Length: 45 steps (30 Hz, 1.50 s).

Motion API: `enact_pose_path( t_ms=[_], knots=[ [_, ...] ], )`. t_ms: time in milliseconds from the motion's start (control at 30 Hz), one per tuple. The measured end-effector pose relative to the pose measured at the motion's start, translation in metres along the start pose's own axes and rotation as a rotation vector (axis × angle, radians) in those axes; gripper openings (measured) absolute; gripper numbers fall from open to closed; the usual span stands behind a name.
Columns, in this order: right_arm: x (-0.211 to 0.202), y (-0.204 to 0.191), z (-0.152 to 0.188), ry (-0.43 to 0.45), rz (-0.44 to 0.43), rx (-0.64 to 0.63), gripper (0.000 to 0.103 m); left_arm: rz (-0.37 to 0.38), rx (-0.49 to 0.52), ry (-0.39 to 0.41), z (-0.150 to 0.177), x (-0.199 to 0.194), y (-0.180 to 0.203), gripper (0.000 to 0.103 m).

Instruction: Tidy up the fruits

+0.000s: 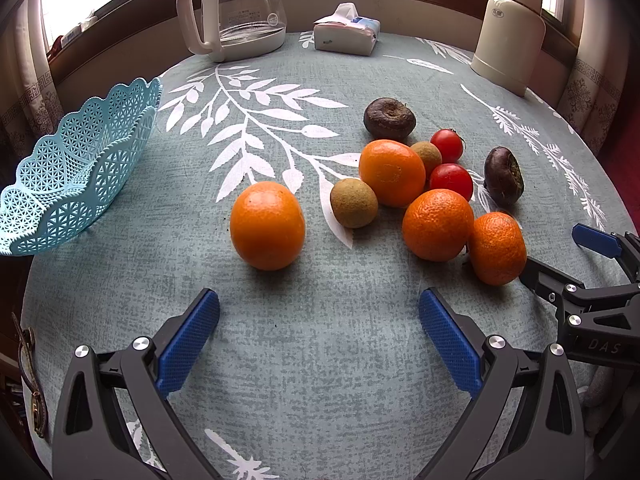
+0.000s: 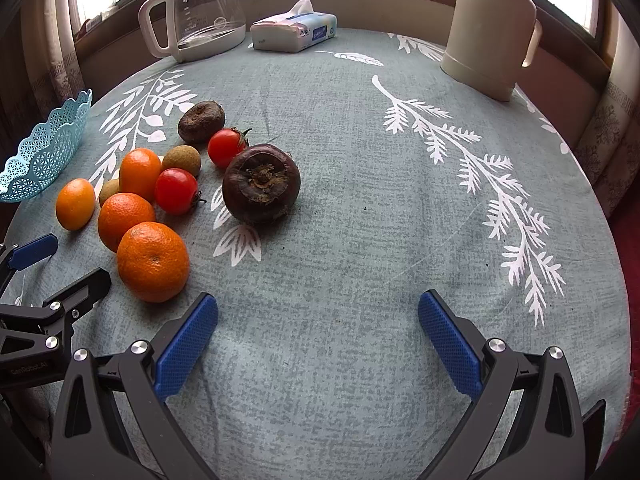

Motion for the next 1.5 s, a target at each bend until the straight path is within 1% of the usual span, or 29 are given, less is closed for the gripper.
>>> enact_pose_path(
  t_ms=[600,833,900,1067,1200,1400,1500],
  knots=[
    [0.001,0.004,-0.001,0.003,-0.017,0.011,0.098,0.0,0.0,0.0,0.0,0.0,0.0,0.101],
    [-0.006,0.008,-0.004,0.023,-0.076,0.052,0.098,0.0,0.0,0.001,0.0,0.0,0.0,0.101],
    [-0.01,0.009,-0.006,0.044,-0.094,0.066,0.098,0.0,0.0,0.001,0.0,0.0,0.0,0.101],
    [-0.027,0.006,-0.013,0.128,-0.139,0.073,0.098,0.0,0.0,0.001,0.0,0.0,0.0,0.101],
    [-0.039,0.001,-0.018,0.174,-0.176,0.079,0.098,0.001,-0.001,0.002,0.0,-0.001,-0.001,0.101],
    [-0.044,-0.004,-0.018,0.192,-0.2,0.08,0.098,0.015,-0.012,0.009,0.001,-0.003,-0.001,0.101],
    [-0.047,-0.007,-0.018,0.197,-0.21,0.077,0.096,0.02,-0.022,0.015,-0.001,-0.004,-0.004,0.101]
  ],
)
Point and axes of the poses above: each gripper's, at about its wrist camera, not at the fingertips, and x roughly the way its jaws point, y to its right, z to its underside, the point moved 9 cm from there along x, roughly the way its jaws point, and after that the axes turned 6 degrees about x, right-handed, at the moved point
